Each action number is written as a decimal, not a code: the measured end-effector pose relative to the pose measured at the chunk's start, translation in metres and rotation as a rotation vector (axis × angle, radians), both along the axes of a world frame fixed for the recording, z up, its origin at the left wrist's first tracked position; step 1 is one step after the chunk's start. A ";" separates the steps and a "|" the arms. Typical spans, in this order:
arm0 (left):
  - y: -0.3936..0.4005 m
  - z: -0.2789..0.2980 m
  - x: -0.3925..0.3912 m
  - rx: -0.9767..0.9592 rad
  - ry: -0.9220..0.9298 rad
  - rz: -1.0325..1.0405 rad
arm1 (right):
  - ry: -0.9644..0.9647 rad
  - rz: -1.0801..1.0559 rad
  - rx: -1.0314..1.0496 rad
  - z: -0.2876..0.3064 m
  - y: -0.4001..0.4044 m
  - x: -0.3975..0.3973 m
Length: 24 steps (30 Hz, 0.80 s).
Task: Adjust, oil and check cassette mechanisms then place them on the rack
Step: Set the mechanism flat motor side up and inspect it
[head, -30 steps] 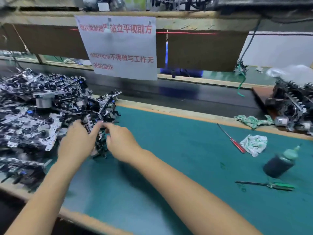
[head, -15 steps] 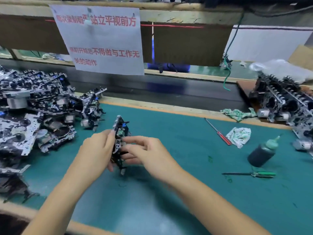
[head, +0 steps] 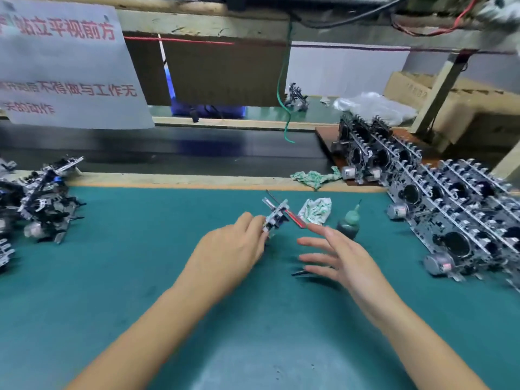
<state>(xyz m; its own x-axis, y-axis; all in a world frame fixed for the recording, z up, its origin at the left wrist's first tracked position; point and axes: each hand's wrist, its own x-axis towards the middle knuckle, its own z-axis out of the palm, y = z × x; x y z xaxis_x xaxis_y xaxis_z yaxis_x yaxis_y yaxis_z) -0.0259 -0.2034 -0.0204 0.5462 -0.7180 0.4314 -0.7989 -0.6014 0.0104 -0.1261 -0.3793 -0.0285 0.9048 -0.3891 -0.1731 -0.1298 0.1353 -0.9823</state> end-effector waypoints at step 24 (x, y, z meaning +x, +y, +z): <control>0.017 -0.053 -0.006 -0.219 0.715 -0.238 | 0.336 -0.204 -1.272 -0.034 -0.021 -0.029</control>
<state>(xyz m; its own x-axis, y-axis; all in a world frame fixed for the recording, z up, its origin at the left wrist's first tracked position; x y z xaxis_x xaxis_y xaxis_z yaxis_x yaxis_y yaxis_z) -0.0317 -0.1865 -0.0739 0.5865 -0.7901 0.1783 -0.6607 -0.3393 0.6696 -0.1554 -0.4001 -0.0628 0.7963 -0.5682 0.2076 -0.4767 -0.8006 -0.3629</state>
